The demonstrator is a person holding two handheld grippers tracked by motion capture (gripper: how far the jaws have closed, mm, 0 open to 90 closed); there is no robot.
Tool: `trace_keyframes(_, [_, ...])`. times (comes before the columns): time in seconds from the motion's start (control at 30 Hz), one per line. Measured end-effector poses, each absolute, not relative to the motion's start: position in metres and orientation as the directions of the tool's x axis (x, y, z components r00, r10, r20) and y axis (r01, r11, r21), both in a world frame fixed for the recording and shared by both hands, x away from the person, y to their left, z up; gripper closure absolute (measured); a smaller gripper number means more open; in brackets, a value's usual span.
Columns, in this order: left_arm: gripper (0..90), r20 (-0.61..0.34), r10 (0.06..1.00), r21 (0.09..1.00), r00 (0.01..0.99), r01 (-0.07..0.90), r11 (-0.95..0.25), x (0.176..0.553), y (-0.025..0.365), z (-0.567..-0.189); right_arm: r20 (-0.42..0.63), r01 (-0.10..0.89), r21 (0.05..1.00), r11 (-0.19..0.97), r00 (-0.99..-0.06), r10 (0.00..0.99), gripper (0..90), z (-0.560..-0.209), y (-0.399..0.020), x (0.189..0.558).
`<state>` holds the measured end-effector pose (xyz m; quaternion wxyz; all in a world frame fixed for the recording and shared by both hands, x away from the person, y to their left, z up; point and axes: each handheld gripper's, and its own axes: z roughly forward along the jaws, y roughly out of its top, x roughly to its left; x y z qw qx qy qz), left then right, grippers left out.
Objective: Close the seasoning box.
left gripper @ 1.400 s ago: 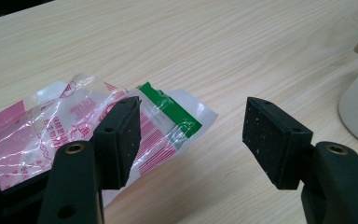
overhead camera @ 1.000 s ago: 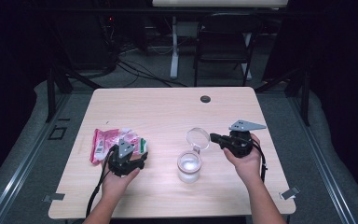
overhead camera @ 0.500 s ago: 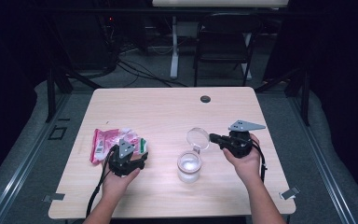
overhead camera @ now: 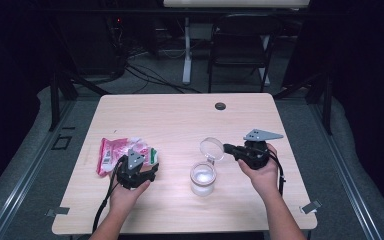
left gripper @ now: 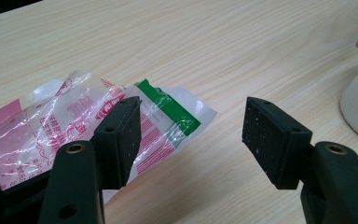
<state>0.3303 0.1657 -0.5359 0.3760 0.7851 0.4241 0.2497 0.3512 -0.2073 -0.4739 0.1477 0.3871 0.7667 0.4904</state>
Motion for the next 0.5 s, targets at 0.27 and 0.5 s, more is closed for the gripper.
trace_keyframes(0.27, [37.5, 0.077, 0.853, 0.8, 0.515, 0.479, -0.362, 0.3305, 0.1665, -0.5361, 0.151, 0.45, 0.864, 0.226, -0.66, 0.736, 90.0, -0.4743, -0.2052, 0.3505])
trace_keyframes(0.5, [37.5, 0.077, 0.854, 0.799, 0.514, 0.481, -0.361, 0.3308, 0.1668, -0.5365, 0.15, 0.449, 0.863, 0.231, -0.665, 0.731, 90.0, -0.4753, -0.2031, 0.3505])
